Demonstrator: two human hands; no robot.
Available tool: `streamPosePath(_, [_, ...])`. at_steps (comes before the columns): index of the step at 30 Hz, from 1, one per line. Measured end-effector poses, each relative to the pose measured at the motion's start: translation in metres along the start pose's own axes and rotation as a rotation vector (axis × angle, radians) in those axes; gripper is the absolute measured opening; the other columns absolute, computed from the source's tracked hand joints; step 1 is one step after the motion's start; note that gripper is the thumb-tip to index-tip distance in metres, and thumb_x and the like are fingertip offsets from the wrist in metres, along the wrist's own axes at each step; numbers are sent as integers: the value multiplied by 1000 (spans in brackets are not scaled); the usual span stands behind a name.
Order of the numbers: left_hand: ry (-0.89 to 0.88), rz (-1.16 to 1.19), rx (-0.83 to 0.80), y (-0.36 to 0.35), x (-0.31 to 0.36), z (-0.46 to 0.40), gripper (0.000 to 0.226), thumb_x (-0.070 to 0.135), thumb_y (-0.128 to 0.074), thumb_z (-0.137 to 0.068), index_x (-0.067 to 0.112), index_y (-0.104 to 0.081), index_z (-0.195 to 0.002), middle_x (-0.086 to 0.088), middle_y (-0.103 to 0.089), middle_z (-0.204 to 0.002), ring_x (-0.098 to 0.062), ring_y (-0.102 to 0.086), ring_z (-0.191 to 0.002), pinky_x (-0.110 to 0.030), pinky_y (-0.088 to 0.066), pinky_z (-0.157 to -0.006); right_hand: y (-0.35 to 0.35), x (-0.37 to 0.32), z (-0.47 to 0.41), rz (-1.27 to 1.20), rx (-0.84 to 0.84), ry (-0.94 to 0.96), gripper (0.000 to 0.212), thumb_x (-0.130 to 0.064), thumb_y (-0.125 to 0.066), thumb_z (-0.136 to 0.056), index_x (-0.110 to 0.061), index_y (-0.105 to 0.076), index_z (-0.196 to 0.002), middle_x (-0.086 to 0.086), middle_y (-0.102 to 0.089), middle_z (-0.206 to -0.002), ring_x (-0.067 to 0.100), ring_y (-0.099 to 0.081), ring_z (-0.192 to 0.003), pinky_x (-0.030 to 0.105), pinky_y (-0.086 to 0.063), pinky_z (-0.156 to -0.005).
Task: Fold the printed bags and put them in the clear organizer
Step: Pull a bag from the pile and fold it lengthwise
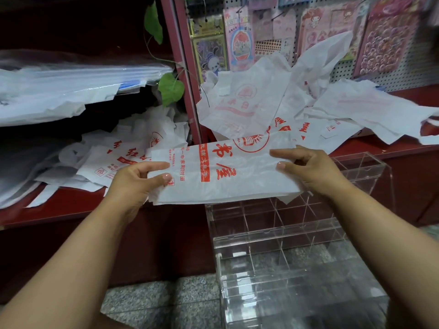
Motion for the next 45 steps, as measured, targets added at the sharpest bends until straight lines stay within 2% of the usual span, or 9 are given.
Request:
streamPosePath(5, [-17,11,27,5,4,0,29,-6,-70,-80,10,-71,-104,0,-73,-99,-12,-73,-84,-15,-56,-65,-2,1,0,23,-22,7,46,-6,-77,-76,-31,-67,-113,-5,-65,-110,10,-56,-96,3,-40,-81])
streamPosePath(11, [-89,-237,26,13,16,1,28,4,-76,-79,25,-72,-97,2,-74,-99,-14,-72,-91,-20,-55,-78,-1,-1,-3,122,46,60,47,-7,-80,-73,-28,-66,-113,-13,-53,-79,-1,-45,-62,5,-37,-63])
streamPosePath(17, [-306,-645,67,8,50,5,14,20,-71,-87,30,-67,-78,8,-54,-90,-7,-49,-71,-20,-39,-60,-8,7,-8,329,25,9,14,-14,-81,-73,-19,-68,-73,-7,-58,-81,9,-51,-69,19,-39,-59])
streamPosePath(22, [-307,-516,-11,-2,82,0,5,19,-67,-91,15,-66,-88,3,-65,-82,3,-54,-57,-12,-41,-53,-35,24,2,407,-318,-92,19,-11,-75,-76,-19,-60,-68,0,-69,-94,15,-62,-79,29,-48,-70])
streamPosePath(28, [-348,-519,-124,-47,126,7,7,21,-67,-91,15,-65,-87,-1,-70,-75,-5,-59,-54,-19,-45,-45,-70,18,23,26,-495,-182,37,-31,-76,-61,-16,-61,-92,2,-63,-74,19,-59,-71,36,-48,-68])
streamPosePath(34, [-392,-492,-231,-94,145,17,15,23,-73,-85,9,-67,-89,-11,-72,-87,-18,-66,-70,-31,-54,-65,-99,0,36,-95,-463,-137,15,-21,-70,-86,-9,-71,-95,0,-75,-97,14,-71,-89,33,-57,-84])
streamPosePath(37, [-291,-141,-115,-82,128,7,31,28,-73,-86,9,-62,-108,-3,-71,-91,-14,-69,-77,-35,-54,-74,-97,1,36,-233,-404,-193,6,-16,-67,-88,-14,-72,-86,-2,-76,-91,13,-72,-84,29,-57,-78])
streamPosePath(40, [-18,223,-270,-103,73,14,54,46,-68,-80,11,-58,-120,-7,-74,-99,-18,-71,-84,-34,-56,-76,-93,4,33,-326,-333,-237,7,-13,-66,-88,-12,-72,-85,1,-76,-91,16,-72,-84,32,-56,-78])
streamPosePath(45, [73,105,-227,-116,21,34,24,28,-64,-91,9,-70,-106,-9,-76,-101,-23,-74,-88,-33,-58,-72,-100,9,35,-333,-321,-265,5,-9,-66,-88,-9,-71,-86,6,-75,-92,22,-72,-84,36,-58,-77])
Point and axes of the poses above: each hand's wrist, its own z-axis away from the middle knuckle, its own y-axis out of the back of the hand, x = y × z, the point moved 10 cm from there along -z, towards the middle knuckle
